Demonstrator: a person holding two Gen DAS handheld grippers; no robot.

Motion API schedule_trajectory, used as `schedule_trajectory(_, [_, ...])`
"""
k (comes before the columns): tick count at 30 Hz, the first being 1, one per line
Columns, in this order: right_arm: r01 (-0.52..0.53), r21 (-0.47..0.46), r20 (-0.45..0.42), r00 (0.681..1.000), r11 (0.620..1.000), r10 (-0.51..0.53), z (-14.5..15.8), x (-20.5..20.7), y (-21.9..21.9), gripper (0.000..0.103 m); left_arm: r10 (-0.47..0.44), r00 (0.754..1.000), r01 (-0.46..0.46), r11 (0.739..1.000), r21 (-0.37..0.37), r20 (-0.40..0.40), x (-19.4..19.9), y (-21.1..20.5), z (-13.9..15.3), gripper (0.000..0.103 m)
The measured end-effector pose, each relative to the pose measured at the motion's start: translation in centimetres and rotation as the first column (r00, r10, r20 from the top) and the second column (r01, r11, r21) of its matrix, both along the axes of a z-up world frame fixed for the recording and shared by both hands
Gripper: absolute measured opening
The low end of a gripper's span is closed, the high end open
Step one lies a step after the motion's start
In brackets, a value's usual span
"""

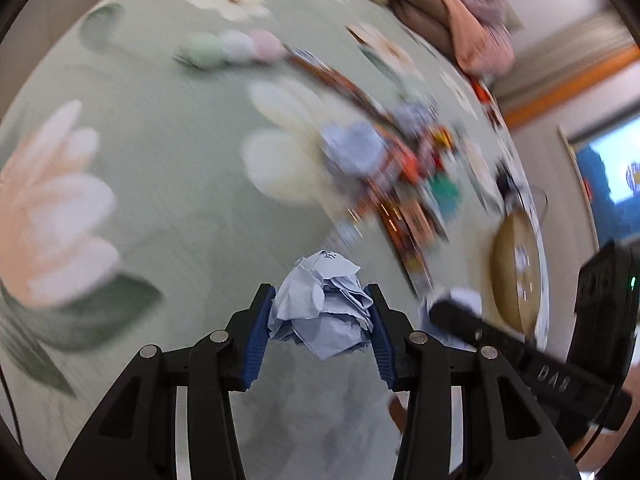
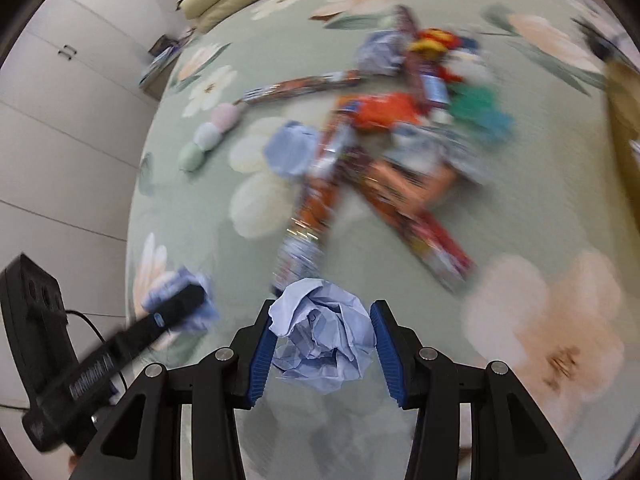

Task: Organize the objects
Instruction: 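Carry both paper balls to the golden plate and open both grippers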

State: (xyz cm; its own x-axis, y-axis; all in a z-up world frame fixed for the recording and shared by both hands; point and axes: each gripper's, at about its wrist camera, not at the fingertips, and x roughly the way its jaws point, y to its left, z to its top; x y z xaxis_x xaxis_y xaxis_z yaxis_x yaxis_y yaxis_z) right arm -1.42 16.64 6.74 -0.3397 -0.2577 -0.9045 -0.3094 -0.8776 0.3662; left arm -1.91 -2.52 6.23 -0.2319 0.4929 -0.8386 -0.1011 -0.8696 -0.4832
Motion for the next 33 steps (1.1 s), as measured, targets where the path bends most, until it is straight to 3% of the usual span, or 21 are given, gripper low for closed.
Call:
schedule_trajectory(5, [0.031, 0.014, -0.01, 0.999, 0.999, -0.031, 0.6, 3.7, 3.4, 0.046, -0.079, 0.996, 0.077, 0.996, -0.04, -0.04, 1.1, 4.8, 2.0, 0.042])
schedule_trajectory(10, [0.059, 0.026, -0.065, 0.996, 0.998, -0.057, 3.1, 6.3, 8.3, 0.046, -0.119, 0.987, 0.116, 0.992, -0.04, -0.105, 1.4, 11.8, 5.2, 0.042])
schedule_trajectory(16, [0.136, 0.149, -0.154, 0.982, 0.979, -0.113, 8.2, 9.9, 17.7, 0.046, -0.178, 0.969, 0.182, 0.983, 0.007, -0.17, 2.2, 21.5, 8.4, 0.042])
schedule_trajectory(23, [0.305, 0.24, -0.226, 0.941, 0.922, -0.252, 11.9, 13.5, 29.4, 0.046, -0.282, 0.93, 0.294, 0.956, 0.016, -0.237, 3.6, 32.3, 11.1, 0.042])
schedule_trajectory(29, [0.367, 0.255, -0.238, 0.921, 0.895, -0.31, 11.9, 14.1, 34.9, 0.047, -0.361, 0.896, 0.362, 0.931, -0.045, -0.258, 3.3, 38.2, 11.0, 0.059])
schedule_trajectory(33, [0.383, 0.292, -0.196, 0.921, 0.876, -0.337, 10.9, 14.1, 36.8, 0.066, -0.399, 0.889, 0.395, 0.916, -0.062, -0.227, 3.1, 39.6, 9.4, 0.06])
